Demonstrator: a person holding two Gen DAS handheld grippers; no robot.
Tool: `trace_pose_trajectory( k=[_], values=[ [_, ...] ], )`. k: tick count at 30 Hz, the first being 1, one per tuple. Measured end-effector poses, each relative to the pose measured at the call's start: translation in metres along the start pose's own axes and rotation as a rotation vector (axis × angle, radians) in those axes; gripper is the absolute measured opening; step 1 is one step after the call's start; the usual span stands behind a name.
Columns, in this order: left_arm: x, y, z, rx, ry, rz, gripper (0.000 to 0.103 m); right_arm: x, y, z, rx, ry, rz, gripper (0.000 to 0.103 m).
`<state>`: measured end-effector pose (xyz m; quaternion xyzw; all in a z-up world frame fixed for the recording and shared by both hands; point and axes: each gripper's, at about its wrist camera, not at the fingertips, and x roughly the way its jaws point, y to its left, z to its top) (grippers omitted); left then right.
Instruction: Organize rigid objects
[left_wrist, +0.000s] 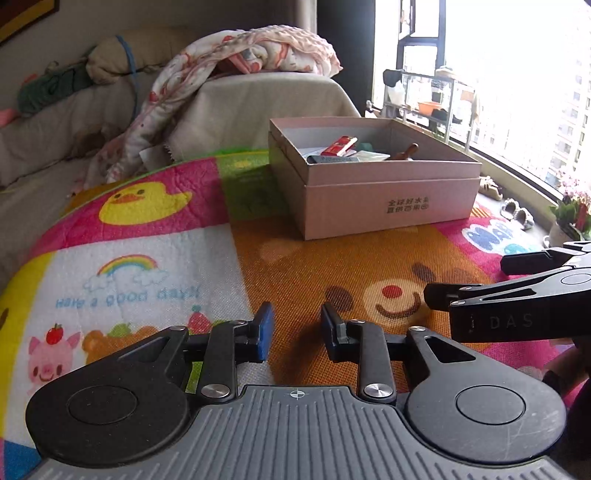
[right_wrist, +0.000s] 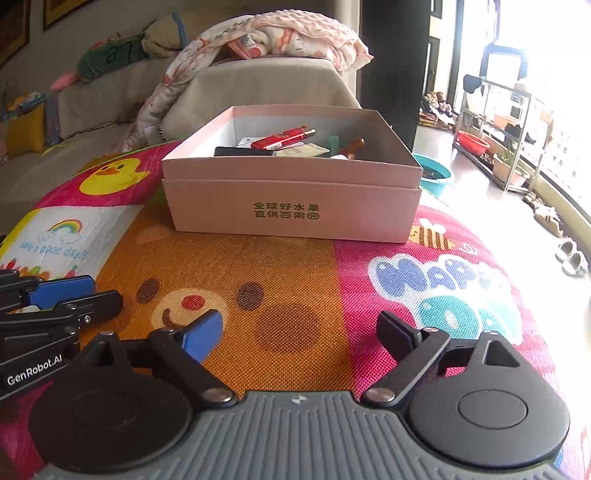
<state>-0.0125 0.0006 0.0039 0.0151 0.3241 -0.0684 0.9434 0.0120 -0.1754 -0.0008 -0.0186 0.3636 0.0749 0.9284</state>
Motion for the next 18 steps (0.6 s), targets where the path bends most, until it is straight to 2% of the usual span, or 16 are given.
trace_pose_trajectory(
  k=[3,7,13,18],
  values=[
    [0.0030,-0.0006,0.0023,-0.029,-0.008,-0.010,0.034,0.0032,-0.0016,-0.0019,-0.016,-0.009,-0.002,0.103],
    [0.0058,-0.0042,0.0040,-0.042,-0.008,-0.009,0.039,0.0042,-0.0072,-0.0016,0.026,-0.022,-0.015,0.103],
    [0.0090,-0.0053,0.0055,-0.073,-0.011,0.004,0.040,0.0040,-0.0058,-0.0009,0.023,-0.025,-0.022,0.103],
    [0.0102,-0.0094,0.0059,-0.055,-0.012,0.023,0.040,0.0039,-0.0060,-0.0010,0.035,-0.031,-0.026,0.103]
  ],
)
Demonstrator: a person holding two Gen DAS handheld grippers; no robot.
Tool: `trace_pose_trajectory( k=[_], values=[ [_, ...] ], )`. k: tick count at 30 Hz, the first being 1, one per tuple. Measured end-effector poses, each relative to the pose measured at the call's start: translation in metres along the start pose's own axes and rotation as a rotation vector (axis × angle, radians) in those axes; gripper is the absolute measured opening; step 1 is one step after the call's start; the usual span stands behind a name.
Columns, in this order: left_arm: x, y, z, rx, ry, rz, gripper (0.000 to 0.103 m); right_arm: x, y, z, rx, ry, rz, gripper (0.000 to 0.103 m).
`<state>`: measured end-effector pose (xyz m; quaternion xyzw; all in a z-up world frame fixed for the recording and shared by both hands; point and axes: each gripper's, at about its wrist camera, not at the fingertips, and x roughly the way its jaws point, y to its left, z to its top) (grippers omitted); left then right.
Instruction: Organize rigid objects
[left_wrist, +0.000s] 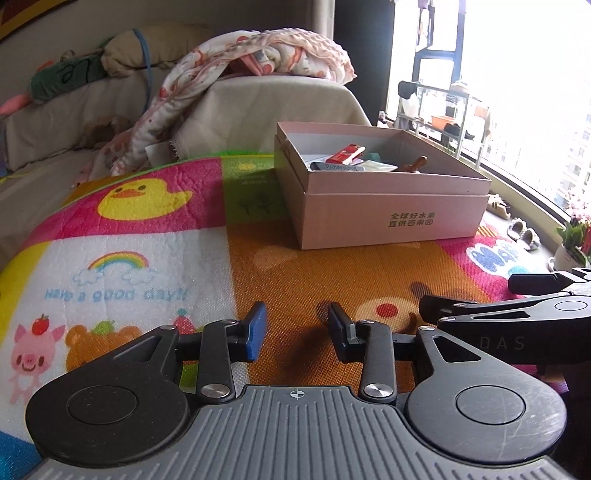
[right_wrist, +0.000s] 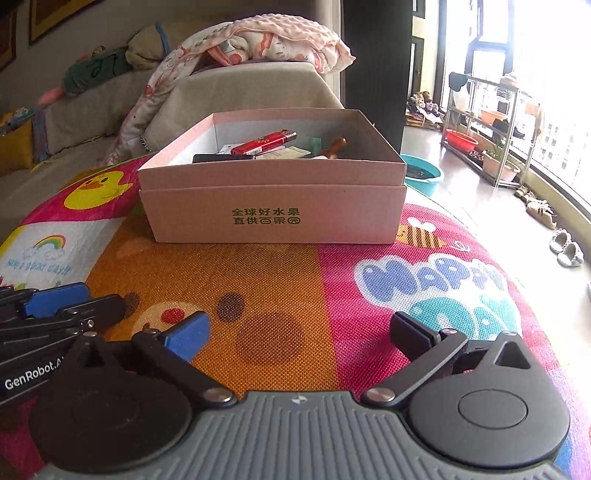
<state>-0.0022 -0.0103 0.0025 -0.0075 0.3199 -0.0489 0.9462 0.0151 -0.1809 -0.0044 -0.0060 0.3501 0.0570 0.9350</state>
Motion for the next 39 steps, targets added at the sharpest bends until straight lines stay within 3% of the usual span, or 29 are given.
trace_pose_trajectory(
  k=[39],
  values=[
    [0.0000,0.0008,-0.0004,-0.011,-0.002,-0.008,0.040,0.0006,0.0020,-0.0011,0.003,-0.008,-0.013,0.103]
  ],
)
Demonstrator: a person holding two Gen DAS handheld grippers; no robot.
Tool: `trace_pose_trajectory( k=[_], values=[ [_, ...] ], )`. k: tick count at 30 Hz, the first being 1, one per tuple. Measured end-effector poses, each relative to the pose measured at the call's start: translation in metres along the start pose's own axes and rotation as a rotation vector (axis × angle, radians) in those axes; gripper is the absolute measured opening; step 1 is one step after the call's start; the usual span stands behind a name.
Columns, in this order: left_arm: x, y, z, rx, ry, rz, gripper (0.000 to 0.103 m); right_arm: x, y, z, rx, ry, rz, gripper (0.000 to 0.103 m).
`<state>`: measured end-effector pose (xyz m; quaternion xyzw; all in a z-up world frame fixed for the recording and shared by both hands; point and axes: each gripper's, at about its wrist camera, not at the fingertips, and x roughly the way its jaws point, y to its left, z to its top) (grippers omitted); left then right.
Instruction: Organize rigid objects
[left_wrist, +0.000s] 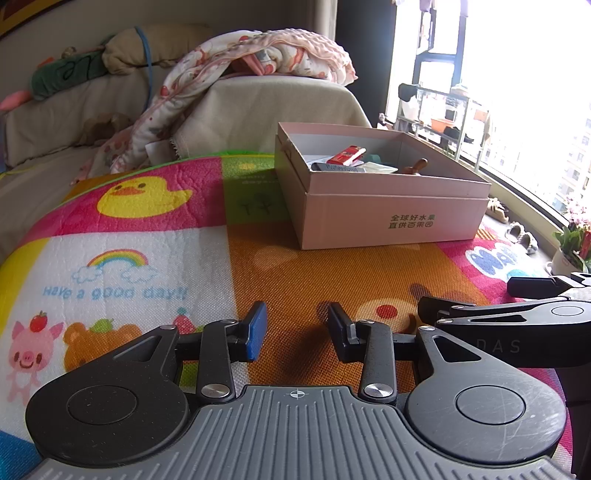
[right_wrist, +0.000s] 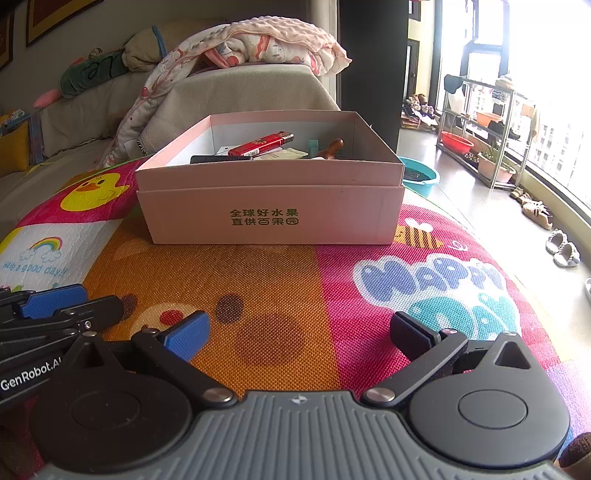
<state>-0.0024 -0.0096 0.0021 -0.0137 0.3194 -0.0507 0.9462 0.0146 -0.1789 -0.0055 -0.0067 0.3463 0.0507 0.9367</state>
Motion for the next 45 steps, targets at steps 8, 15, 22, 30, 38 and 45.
trace_pose_trajectory(
  k=[8,15,22,30,38,45],
  values=[
    [-0.0001,0.0002,0.0000,0.000,0.000,0.000,0.040,-0.0003,-0.0003,-0.0001,0.000,0.000,0.000,0.103],
    [-0.0001,0.0003,0.0000,0.000,0.000,0.000,0.040,-0.0003,-0.0003,-0.0001,0.000,0.000,0.000,0.103],
    [0.0002,0.0004,0.0000,-0.001,0.000,-0.001,0.040,-0.0002,-0.0003,0.0000,0.000,0.000,0.000,0.103],
    [-0.0001,0.0018,-0.0001,-0.010,-0.001,-0.007,0.040,-0.0003,-0.0003,0.0000,0.000,0.000,0.000,0.103],
    [0.0000,0.0017,0.0000,-0.010,0.000,-0.007,0.040,-0.0004,-0.0002,0.0000,0.000,0.000,0.000,0.103],
    [0.0004,0.0003,0.0000,0.002,0.000,0.003,0.040,-0.0003,-0.0001,0.0001,0.000,0.000,0.000,0.103]
  ],
)
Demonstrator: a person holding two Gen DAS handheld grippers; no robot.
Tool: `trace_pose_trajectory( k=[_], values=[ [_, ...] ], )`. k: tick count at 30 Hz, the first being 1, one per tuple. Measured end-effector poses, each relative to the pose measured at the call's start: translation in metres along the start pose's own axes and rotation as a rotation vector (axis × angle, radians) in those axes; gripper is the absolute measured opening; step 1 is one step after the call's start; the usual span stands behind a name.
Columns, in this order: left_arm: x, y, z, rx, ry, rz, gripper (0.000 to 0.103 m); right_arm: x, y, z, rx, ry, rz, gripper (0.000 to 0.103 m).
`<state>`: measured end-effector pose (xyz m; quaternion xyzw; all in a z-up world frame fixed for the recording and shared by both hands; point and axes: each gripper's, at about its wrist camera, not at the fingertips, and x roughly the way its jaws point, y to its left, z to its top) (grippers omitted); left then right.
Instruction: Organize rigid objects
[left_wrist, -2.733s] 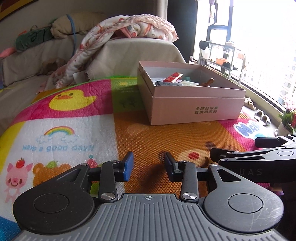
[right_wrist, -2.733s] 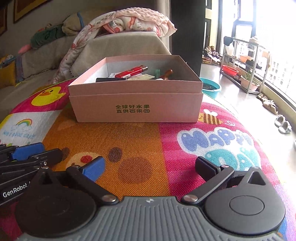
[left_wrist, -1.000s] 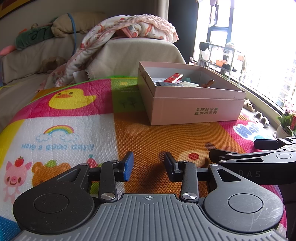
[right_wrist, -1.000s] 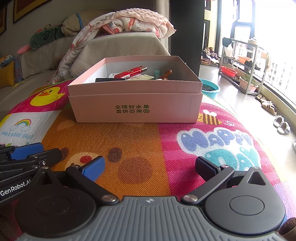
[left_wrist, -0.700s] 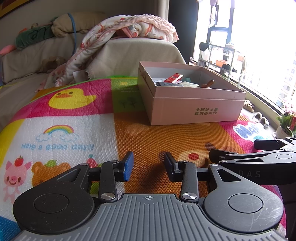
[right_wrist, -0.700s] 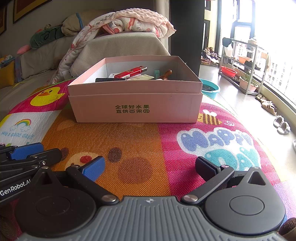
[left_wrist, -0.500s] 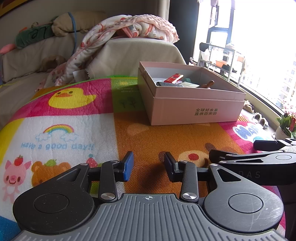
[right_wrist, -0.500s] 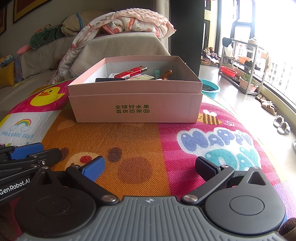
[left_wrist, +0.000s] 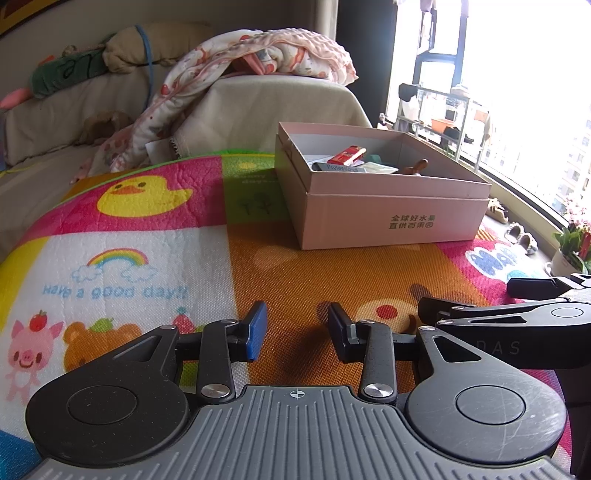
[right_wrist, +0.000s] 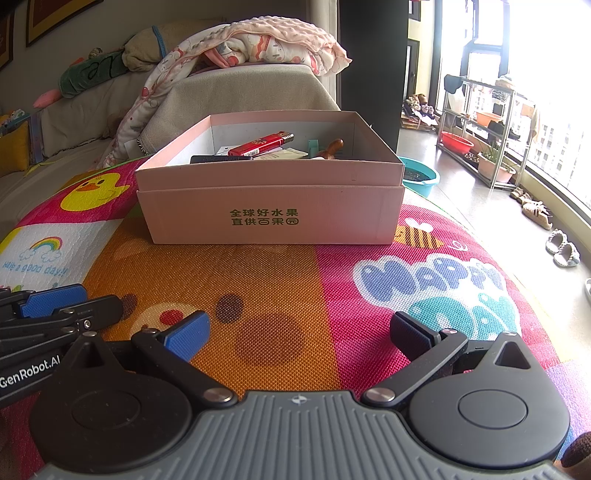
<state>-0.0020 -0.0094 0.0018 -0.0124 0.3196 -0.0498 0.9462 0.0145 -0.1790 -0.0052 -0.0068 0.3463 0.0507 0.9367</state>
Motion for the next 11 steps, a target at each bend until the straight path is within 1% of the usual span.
trace_pose_trajectory(
  k=[3,11],
  values=[
    [0.0001,-0.0024,-0.0001,0.013,0.000,0.012,0.041,0.0001,0.0001,0.0000,0.000,0.000,0.000,0.103],
    [0.0002,-0.0029,0.0000,0.013,0.000,0.012,0.041,-0.0002,-0.0002,0.0000,0.000,0.000,0.000,0.103]
  ],
)
